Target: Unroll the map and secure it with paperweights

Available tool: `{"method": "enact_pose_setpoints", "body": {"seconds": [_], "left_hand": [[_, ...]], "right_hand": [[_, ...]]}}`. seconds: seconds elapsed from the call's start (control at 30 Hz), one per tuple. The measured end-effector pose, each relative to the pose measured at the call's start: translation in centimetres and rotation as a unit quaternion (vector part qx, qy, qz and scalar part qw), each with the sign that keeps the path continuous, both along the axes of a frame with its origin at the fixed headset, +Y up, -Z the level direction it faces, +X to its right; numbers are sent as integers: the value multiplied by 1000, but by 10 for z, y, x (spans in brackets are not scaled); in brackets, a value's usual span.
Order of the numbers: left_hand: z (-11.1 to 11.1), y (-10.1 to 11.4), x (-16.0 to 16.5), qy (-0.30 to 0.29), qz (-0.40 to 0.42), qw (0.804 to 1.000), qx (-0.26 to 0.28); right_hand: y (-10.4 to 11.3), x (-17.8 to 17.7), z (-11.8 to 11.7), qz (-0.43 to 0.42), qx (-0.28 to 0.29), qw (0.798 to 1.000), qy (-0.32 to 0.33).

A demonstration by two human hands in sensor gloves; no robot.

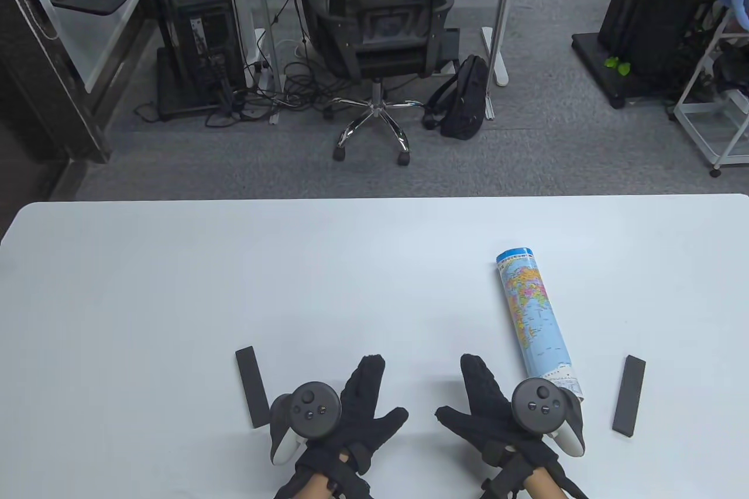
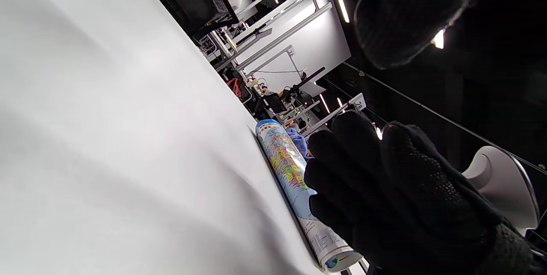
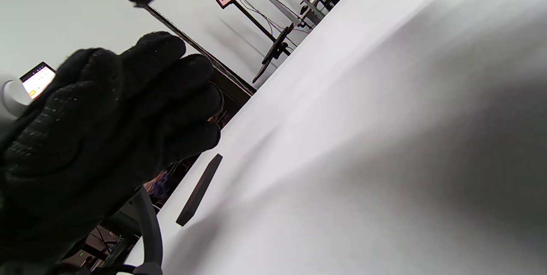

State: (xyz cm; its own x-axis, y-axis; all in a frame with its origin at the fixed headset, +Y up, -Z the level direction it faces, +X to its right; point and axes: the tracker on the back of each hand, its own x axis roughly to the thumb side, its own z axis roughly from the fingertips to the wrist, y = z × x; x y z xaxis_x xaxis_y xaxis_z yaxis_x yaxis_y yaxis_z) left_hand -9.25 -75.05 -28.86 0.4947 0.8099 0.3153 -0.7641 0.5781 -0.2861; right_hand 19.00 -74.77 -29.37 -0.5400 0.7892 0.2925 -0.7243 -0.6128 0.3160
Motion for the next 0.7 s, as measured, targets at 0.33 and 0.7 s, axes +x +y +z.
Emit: {"method": "enact_pose_setpoints", "body": {"seconds": [0.33,0.7], "left_hand": [[1,0,0,1,5,1000,1],[1,0,1,-2,7,1000,6]], "right_hand": [[1,-2,1,10,8,1000,7],[34,7,11,-9,90,996,-12]]}}
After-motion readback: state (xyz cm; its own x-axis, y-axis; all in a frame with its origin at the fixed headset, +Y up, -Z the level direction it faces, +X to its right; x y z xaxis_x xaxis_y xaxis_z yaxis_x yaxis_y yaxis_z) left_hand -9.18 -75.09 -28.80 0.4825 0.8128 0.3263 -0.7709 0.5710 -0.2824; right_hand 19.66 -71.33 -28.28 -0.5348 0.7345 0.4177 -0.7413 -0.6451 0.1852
